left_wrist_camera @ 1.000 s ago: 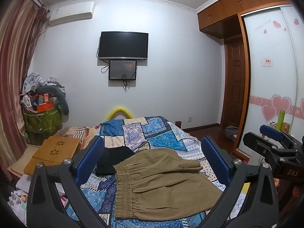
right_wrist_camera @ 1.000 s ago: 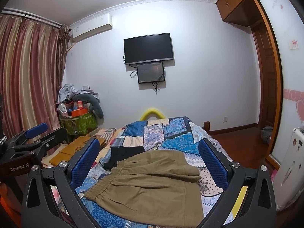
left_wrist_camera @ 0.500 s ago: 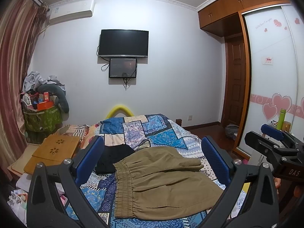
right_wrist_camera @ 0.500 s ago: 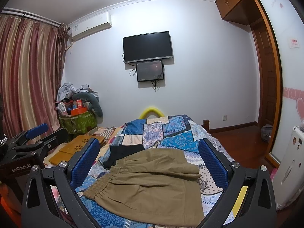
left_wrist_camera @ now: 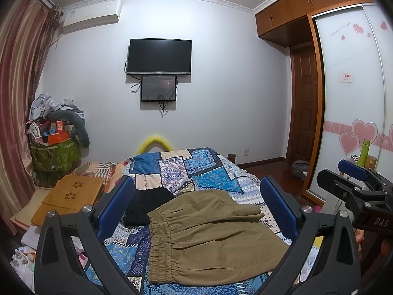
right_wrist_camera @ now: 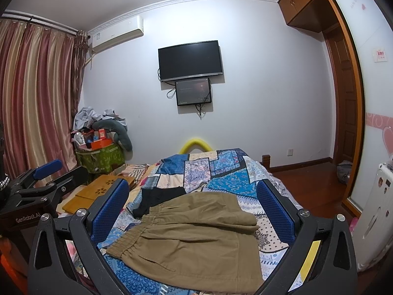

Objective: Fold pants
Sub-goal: 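Lower both tools to the khaki pants and grasp a leg hem with the right tool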

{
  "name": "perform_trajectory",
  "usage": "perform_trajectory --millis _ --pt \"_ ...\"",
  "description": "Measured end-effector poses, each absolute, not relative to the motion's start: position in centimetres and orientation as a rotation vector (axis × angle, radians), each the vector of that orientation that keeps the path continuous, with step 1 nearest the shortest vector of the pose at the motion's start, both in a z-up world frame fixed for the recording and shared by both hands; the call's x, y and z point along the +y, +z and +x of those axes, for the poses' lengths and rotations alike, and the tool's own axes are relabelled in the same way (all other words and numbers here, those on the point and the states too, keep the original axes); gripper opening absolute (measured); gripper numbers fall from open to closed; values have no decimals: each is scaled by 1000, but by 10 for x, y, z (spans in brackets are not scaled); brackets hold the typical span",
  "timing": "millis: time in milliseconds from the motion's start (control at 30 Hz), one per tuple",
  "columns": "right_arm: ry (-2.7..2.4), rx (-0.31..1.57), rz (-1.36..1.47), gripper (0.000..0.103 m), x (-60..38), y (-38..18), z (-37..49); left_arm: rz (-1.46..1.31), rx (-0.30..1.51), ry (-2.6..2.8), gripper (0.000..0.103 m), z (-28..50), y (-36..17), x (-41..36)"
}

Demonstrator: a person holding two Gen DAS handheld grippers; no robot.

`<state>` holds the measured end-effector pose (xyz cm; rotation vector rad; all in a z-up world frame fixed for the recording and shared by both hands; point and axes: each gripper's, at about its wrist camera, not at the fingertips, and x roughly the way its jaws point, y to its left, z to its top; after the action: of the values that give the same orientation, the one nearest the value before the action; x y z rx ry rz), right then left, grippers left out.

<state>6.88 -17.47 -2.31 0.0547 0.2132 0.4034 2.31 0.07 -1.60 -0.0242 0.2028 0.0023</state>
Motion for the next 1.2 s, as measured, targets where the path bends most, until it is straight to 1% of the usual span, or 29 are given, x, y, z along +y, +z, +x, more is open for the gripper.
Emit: perform_trajectory --millis 300,533,700,867,1200 --pt "403 221 60 103 -176 -26 73 -33 216 -1 103 27 -18 2" --pt "394 261 58 103 -177 -35 92 -41 271 2 103 55 -28 5" --pt "375 320 62 103 -183 -53 118 -52 353 16 103 94 -47 16" --pt "336 408 46 103 -191 -81 158 -66 473 55 103 148 -77 37" --pt "273 631 13 103 -220 -137 229 -73 750 122 103 243 -155 95"
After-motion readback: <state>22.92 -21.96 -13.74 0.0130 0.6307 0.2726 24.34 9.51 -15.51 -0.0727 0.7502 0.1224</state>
